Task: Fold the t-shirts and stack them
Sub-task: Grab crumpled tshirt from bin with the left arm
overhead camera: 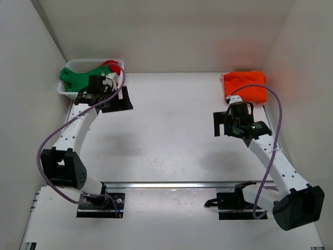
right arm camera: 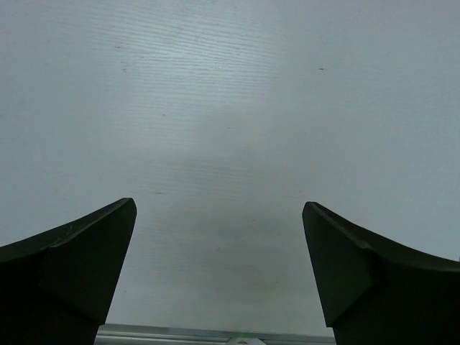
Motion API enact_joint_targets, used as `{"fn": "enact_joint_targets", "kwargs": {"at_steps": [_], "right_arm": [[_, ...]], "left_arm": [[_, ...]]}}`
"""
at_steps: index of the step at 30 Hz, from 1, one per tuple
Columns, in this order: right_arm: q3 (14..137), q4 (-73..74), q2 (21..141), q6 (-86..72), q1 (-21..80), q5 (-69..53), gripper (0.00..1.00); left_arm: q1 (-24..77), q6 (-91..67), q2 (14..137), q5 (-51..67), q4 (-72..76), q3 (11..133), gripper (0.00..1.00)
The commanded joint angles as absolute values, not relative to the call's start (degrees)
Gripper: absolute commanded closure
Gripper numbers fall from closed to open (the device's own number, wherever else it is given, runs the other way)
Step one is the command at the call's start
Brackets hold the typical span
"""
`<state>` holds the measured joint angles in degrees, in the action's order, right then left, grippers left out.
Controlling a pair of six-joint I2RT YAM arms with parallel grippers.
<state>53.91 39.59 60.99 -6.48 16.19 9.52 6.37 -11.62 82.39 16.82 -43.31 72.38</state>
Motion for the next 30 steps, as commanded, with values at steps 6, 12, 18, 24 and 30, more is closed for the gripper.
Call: {"fn": "enact_joint_targets", "kwargs": {"at_steps": [6, 12, 18, 24, 30], "right_arm": [[58.71, 36.57, 65.65, 1.39, 10.29, 3.25, 0.01], [63.63, 35.60, 73.29, 2.20, 10.63, 4.04, 0.00], [67.32, 33.66, 75.94, 0.26, 10.37, 1.49, 0.01], [71.54, 35.33, 78.22, -2.98, 10.90, 1.06, 0.01], [72.25, 34.98, 79.37, -4.04, 10.20, 0.53, 0.01]], "left_arm": [[3.88, -13.89, 86.73, -4.55, -24.88, 82.51, 0.01], [-1.65, -12.39, 105.53, -6.85, -26.72, 102.34, 0.02], [-5.26, -12.91, 130.75, -9.14, -33.76, 130.65, 0.27], [-8.87, -18.80, 141.66, -4.31, -29.62, 137.80, 0.38], [-8.18, -18.10, 147.56, -2.81, -29.88, 141.06, 0.22]]}}
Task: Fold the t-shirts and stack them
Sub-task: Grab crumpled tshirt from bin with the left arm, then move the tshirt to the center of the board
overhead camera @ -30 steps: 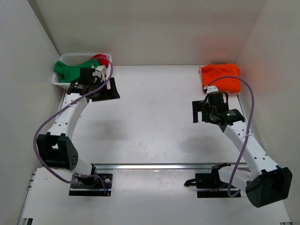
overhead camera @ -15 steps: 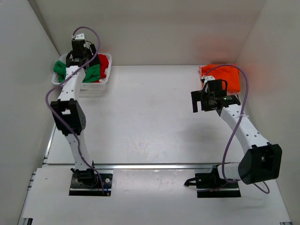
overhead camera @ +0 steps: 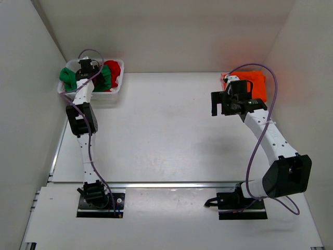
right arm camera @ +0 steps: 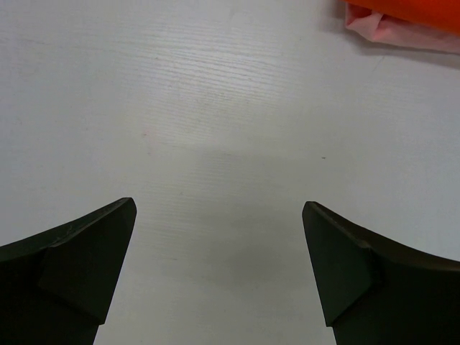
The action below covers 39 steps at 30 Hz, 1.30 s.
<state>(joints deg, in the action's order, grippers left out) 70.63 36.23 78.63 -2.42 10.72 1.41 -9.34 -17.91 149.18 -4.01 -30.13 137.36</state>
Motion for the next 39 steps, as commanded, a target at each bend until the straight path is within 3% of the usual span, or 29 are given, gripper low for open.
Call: {"fn": "enact_joint_targets", "kwargs": {"at_steps": [1, 2, 3, 5, 10, 11, 12, 16, 17, 22, 27, 33, 39], "right_arm": [[72.42, 34.89, 79.37, -4.39, 10.80, 0.27, 0.01], [71.99, 35.24, 79.89, -4.48, 10.29, -1.13, 0.01], [72.42, 35.42, 79.46, -4.83, 10.89, -1.14, 0.00], [72.51, 35.42, 79.89, -5.01, 11.34, -0.88, 0.01], [71.98, 35.16, 80.68, -5.63, 12.04, -1.93, 0.01], [72.16, 35.24, 80.68, -5.71, 12.22, -1.85, 0.01], [71.81, 35.51, 80.51, -6.06, 12.30, -1.58, 0.01], [71.11, 34.63, 79.46, -6.06, 12.92, -2.02, 0.01], [69.28, 33.32, 77.71, -6.50, 13.01, -1.67, 0.01], [66.02, 31.64, 74.89, -7.91, 13.27, -2.11, 0.01], [62.93, 30.15, 70.49, -7.65, 12.30, -3.77, 0.01], [62.93, 32.42, 64.43, -8.26, 11.87, -4.04, 0.01], [61.09, 33.48, 62.66, -8.35, 13.01, -4.66, 0.01]], "left_arm": [[-8.26, -18.37, 148.35, -2.90, -30.06, 141.76, 0.40], [-8.44, -18.63, 148.71, -2.47, -30.32, 142.03, 0.52], [-8.18, -18.72, 148.80, -2.98, -29.89, 142.12, 0.74], [-8.00, -19.42, 148.80, -3.25, -30.06, 142.64, 0.92], [-8.70, -21.09, 143.54, -1.85, -28.22, 142.82, 0.86], [-8.79, -21.01, 141.79, -1.50, -27.43, 142.65, 0.96], [-9.40, -21.35, 140.55, -1.41, -27.68, 142.39, 1.00], [-8.96, -21.00, 132.66, -0.35, -27.34, 140.27, 1.00], [-7.40, -21.09, 125.58, 4.26, -23.59, 135.75, 1.00], [-3.18, -22.15, 117.18, 10.45, -26.78, 136.49, 1.00], [3.25, -23.81, 101.97, 12.38, -26.72, 126.75, 1.00], [12.81, -23.55, 80.98, 8.35, -24.89, 96.19, 1.00], [14.33, -30.48, 72.52, 11.77, -16.63, 65.36, 1.00]]}}
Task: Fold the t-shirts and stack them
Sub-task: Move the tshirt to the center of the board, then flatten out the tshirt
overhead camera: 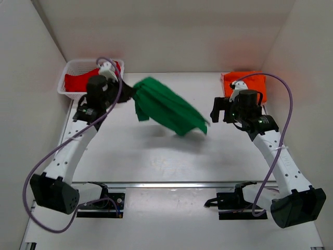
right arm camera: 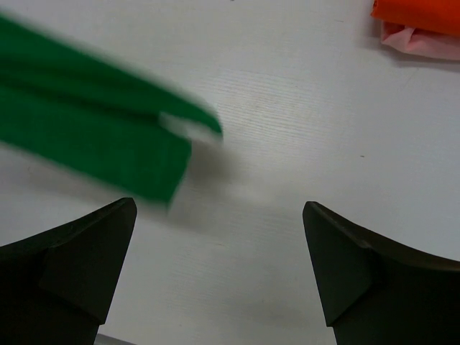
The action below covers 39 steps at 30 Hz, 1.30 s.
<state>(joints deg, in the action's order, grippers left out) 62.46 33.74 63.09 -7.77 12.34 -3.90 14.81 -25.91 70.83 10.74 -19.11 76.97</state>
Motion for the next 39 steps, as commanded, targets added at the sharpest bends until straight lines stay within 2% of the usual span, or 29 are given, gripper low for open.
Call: {"fn": "enact_joint_targets", "kwargs": {"at_steps": [1, 2, 3, 4, 8, 13, 15, 16, 17, 18, 20, 28, 30, 32, 35, 39], "right_arm": [[60.91, 33.66, 63.01, -8.18, 13.44, -4.92, 0.01], [60.39, 34.01, 63.02, -8.43, 13.71, -5.10, 0.01], [59.68, 34.01, 63.37, -8.35, 13.88, -6.58, 0.00], [59.07, 34.01, 63.63, -9.13, 14.41, -7.20, 0.01], [55.29, 32.08, 64.07, -11.94, 18.88, -8.44, 0.01], [49.31, 30.85, 65.12, -15.81, 29.86, -4.40, 0.00], [46.16, 30.06, 64.78, -17.66, 34.08, -4.65, 0.04], [45.71, 29.88, 64.25, -18.54, 35.06, -4.22, 0.12], [44.22, 29.10, 63.81, -19.68, 37.16, -3.52, 0.36], [42.90, 29.44, 62.50, -21.34, 39.61, -2.56, 0.64], [39.91, 28.22, 61.70, -23.99, 42.44, -1.93, 0.75], [30.06, 21.62, 60.64, -30.85, 49.13, -1.14, 0.62], [29.71, 20.31, 62.22, -30.94, 49.92, -0.97, 0.54], [28.66, 19.34, 63.54, -30.68, 49.84, -0.70, 0.51], [27.95, 17.67, 65.47, -30.32, 50.10, -0.44, 0.51], [28.91, 17.23, 67.75, -30.50, 50.71, 2.37, 0.60]], "left_arm": [[13.54, -31.28, 72.25, 13.78, -16.26, 60.43, 0.92], [13.01, -31.38, 72.86, 16.06, -15.48, 58.73, 0.79], [12.05, -32.42, 73.64, 18.87, -14.51, 54.88, 0.46], [11.87, -32.69, 73.91, 20.38, -13.63, 51.54, 0.41], [12.65, -33.57, 73.48, 21.45, -10.02, 45.36, 0.38], [13.01, -32.87, 71.19, 20.91, -10.36, 43.68, 0.39], [13.01, -32.26, 70.41, 20.56, -11.25, 42.98, 0.39], [12.57, -31.99, 70.14, 20.48, -11.42, 42.37, 0.40], [12.57, -32.08, 69.53, 20.30, -11.69, 41.93, 0.42], [12.05, -32.25, 68.91, 20.56, -11.60, 41.14, 0.43], [11.69, -32.43, 67.85, 20.04, -11.07, 39.91, 0.45], [11.60, -32.78, 68.03, 19.69, -10.46, 38.32, 0.43], [11.34, -32.78, 67.68, 19.16, -10.20, 38.58, 0.43], [10.81, -32.26, 67.33, 19.33, -10.11, 38.15, 0.42], [10.11, -31.91, 66.71, 18.29, -11.59, 38.76, 0.39], [10.63, -28.75, 67.15, 12.50, -15.55, 42.27, 0.35]]}}
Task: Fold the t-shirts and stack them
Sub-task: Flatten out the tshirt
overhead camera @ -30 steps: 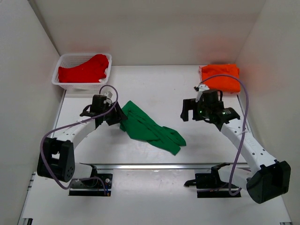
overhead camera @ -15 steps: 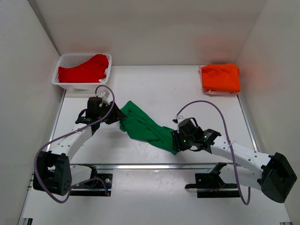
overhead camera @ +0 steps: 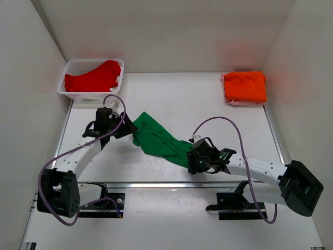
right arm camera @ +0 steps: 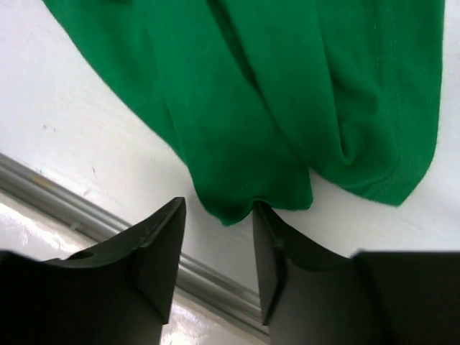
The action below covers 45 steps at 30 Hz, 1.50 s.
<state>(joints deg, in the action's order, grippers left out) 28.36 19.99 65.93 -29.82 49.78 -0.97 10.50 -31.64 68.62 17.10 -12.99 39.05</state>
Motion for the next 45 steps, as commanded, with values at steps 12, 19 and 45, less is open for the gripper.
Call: {"fn": "enact_joint_targets", "kwargs": {"at_steps": [12, 19, 45], "right_arm": [[31.29, 16.88, 72.34, -30.41, 51.68, 5.45, 0.64], [30.32, 16.96, 71.81, -29.80, 50.89, 5.71, 0.64], [28.21, 23.71, 65.75, -30.06, 49.92, 5.10, 0.51]], "left_arm": [[16.17, -31.81, 76.64, 8.44, -14.94, 45.97, 0.39], [17.23, -35.16, 80.68, 7.47, -12.22, 45.36, 0.36], [15.03, -40.52, 81.74, 1.93, -8.61, 46.23, 1.00]]}}
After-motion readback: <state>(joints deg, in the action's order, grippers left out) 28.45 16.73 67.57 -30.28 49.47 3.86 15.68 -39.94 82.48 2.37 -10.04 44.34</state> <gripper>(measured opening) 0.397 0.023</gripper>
